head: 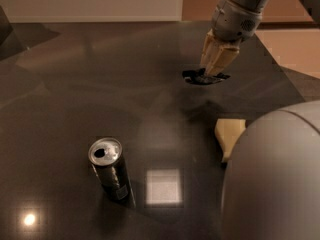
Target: Move rxbar chocolate near sponge
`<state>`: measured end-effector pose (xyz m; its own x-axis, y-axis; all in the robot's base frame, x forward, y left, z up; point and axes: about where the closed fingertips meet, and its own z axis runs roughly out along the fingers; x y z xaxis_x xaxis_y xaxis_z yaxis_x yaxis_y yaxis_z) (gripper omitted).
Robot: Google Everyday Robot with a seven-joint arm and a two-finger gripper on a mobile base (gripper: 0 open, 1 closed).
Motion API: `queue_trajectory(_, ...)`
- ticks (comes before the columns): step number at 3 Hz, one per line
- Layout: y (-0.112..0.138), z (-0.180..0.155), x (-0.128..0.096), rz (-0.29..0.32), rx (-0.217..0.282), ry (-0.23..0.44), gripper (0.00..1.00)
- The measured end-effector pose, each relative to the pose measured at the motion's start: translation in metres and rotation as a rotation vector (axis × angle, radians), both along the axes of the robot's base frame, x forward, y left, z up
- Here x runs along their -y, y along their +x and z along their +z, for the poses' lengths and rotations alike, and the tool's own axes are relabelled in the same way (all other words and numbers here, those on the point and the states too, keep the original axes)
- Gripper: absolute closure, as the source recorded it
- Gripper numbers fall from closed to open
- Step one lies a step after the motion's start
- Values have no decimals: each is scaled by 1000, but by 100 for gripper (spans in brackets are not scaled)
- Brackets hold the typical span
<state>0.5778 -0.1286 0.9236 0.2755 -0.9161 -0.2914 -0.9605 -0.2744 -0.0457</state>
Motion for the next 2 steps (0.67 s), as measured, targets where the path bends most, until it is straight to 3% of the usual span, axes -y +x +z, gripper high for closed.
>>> queue_trajectory(2,-58,4,-4,48,-38,9,100)
